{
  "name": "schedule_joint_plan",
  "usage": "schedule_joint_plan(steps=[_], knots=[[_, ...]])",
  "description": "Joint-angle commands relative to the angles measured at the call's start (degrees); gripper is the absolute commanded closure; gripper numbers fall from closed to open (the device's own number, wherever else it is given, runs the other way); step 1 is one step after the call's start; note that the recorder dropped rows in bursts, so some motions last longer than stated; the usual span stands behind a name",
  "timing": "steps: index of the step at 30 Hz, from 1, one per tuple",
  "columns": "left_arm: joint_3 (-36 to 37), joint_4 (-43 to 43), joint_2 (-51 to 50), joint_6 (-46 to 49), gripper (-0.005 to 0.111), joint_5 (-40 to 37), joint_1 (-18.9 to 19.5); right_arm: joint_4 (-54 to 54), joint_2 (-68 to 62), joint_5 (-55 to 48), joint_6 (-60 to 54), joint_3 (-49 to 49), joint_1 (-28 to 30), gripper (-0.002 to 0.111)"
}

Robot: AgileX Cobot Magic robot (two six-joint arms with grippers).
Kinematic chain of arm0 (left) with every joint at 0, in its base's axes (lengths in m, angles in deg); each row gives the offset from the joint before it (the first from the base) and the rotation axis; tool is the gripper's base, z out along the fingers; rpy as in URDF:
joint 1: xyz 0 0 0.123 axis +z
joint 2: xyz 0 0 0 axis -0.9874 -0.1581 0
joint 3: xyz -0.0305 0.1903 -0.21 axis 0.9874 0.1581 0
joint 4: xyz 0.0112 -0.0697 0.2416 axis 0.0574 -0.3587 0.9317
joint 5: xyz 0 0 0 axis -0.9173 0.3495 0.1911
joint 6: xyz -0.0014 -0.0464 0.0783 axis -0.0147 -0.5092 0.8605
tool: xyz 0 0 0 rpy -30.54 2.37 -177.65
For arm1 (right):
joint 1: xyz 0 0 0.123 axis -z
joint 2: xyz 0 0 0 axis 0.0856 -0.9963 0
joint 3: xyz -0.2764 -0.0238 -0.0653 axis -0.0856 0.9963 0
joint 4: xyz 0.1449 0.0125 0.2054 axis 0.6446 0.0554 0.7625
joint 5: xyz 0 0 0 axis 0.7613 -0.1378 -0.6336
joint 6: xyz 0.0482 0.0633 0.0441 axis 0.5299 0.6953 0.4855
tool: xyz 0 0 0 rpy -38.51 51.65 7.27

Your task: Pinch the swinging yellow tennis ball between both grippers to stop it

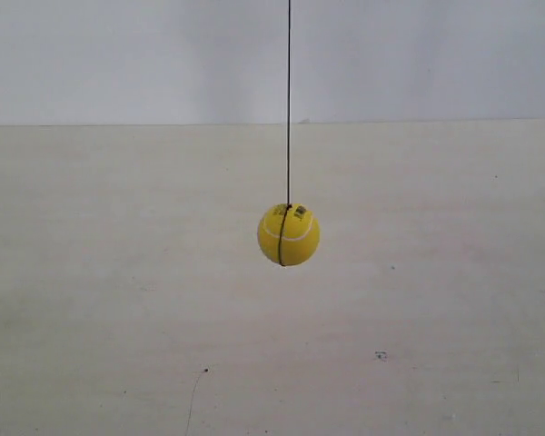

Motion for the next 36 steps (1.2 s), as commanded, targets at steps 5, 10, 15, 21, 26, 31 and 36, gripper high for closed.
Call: schedule_joint_plan(steps=[5,10,15,21,26,31,36], knots=[[0.4,-0.3,0.5,-0.1,0.102,-2.0,-0.2,0.1,5.0,-2.0,0.2,0.0,0.0,0.108],[0.4,0.0,0.5,-0.1,0.102,-2.6,-0.2,0.1,5.0,-2.3,0.0,0.0,0.0,0.108],[0.4,0.0,0.5,-0.1,0.102,-2.6,-0.2,0.1,5.0,-2.3,0.0,0.0,0.0,0.108],[0.4,0.0,0.5,-0.1,0.102,-2.6,-0.2,0.1,5.0,-2.3,0.0,0.0,0.0,0.108],[0.4,0.0,0.5,-0.1,0.102,-2.7,-0.2,0.1,5.0,-2.3,0.0,0.0,0.0,0.108],[0.4,0.0,0.7,-0.1,0.102,-2.7,0.1,0.1,5.0,-2.3,0.0,0.0,0.0,0.108],[0.4,0.0,5.6,-0.1,0.102,-2.7,3.6,0.1,5.0,-2.4,0.0,0.0,0.0,0.108]])
